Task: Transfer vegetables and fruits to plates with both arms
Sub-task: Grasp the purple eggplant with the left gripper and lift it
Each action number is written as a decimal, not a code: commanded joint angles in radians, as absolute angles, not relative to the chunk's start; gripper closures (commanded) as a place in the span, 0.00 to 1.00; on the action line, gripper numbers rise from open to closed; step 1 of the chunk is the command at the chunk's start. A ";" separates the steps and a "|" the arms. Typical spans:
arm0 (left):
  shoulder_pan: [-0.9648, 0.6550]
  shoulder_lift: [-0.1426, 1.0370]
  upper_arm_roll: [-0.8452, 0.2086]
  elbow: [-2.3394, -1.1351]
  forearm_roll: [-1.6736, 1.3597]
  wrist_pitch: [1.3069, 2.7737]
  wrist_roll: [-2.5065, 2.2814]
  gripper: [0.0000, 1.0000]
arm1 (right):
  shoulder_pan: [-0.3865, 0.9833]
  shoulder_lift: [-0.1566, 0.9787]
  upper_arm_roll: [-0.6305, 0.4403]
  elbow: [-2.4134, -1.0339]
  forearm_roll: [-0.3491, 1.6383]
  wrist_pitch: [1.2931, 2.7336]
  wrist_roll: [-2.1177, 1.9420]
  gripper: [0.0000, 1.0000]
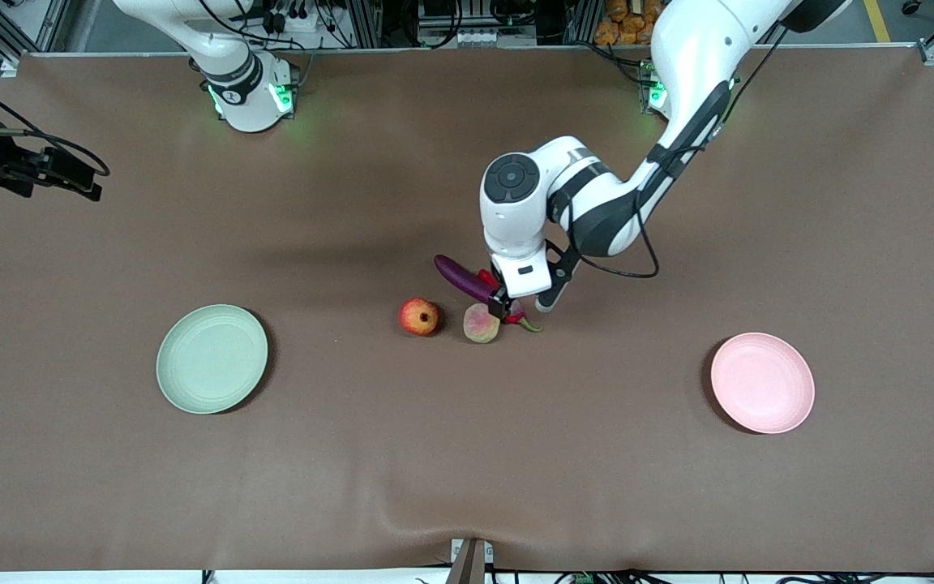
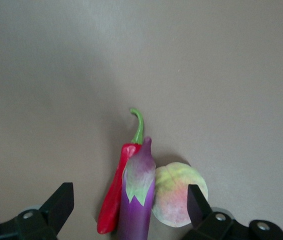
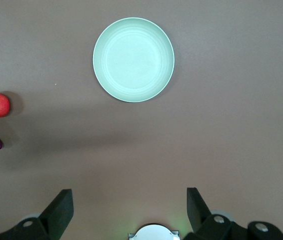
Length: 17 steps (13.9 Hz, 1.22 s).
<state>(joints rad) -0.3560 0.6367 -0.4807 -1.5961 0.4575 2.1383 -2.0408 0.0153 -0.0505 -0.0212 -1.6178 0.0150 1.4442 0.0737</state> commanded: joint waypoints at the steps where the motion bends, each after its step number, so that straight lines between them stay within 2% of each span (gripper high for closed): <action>1: -0.373 0.676 -0.479 -1.569 0.509 2.175 -2.091 0.00 | 0.021 -0.049 -0.025 -1.612 0.021 1.437 0.081 0.00; 5: -0.382 0.715 -0.477 -1.569 0.557 2.200 -2.132 0.00 | 0.021 -0.048 -0.025 -1.612 0.021 1.437 0.081 0.00; 13: -0.373 0.738 -0.469 -1.574 0.561 2.230 -2.132 0.22 | 0.025 -0.037 -0.025 -1.614 0.021 1.437 0.081 0.00; 17: -0.371 0.747 -0.468 -1.583 0.561 2.230 -2.132 0.29 | 0.018 -0.034 -0.025 -1.614 0.021 1.439 0.075 0.00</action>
